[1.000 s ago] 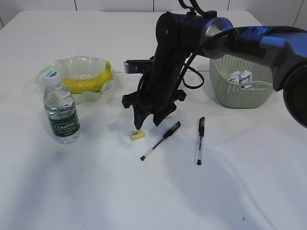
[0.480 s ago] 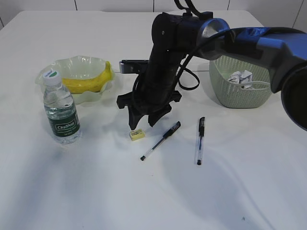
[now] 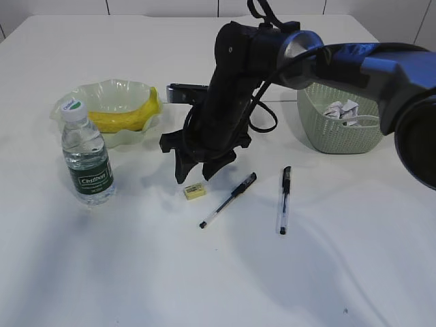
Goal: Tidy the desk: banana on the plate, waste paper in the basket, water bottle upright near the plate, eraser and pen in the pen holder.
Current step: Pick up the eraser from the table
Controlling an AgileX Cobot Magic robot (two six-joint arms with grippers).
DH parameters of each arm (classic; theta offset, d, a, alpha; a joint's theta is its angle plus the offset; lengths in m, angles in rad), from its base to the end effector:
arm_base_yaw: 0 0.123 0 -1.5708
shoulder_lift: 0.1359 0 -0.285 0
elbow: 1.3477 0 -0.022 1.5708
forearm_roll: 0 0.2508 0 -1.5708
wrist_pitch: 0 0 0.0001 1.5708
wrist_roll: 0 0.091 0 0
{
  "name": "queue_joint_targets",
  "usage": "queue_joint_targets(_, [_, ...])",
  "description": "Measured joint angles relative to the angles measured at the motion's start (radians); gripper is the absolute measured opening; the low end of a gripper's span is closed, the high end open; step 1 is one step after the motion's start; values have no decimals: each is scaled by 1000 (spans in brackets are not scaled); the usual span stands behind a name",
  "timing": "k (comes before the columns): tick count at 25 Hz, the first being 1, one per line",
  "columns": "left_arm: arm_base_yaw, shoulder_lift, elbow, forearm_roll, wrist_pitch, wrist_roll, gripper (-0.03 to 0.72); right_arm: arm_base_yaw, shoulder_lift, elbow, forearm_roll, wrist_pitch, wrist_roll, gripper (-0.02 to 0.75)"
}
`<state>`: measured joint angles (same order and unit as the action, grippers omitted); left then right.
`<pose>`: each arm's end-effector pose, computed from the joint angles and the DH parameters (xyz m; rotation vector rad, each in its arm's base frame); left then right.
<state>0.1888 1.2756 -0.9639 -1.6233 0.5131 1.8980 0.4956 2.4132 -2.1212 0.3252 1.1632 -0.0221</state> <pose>0.2853 0.0090 0.3547 0.4328 1.6873 -0.1183 0.4320 0.2639 0.1678 -0.6175 2.9089 0.5248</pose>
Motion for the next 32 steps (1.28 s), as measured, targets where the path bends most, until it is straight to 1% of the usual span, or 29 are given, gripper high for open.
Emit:
queue_joint_targets(5, [0, 0, 0, 3, 0, 0, 529, 0, 24, 0, 18, 2, 2, 421])
queue_joint_targets(16, [0, 0, 0, 3, 0, -3, 527, 0, 48, 0, 19, 0, 2, 421])
queue_joint_targets(20, [0, 0, 0, 3, 0, -4, 519, 0, 48, 0, 19, -24, 2, 421])
queue_joint_targets(32, [0, 0, 0, 3, 0, -4, 506, 0, 59, 0, -2, -47, 2, 421])
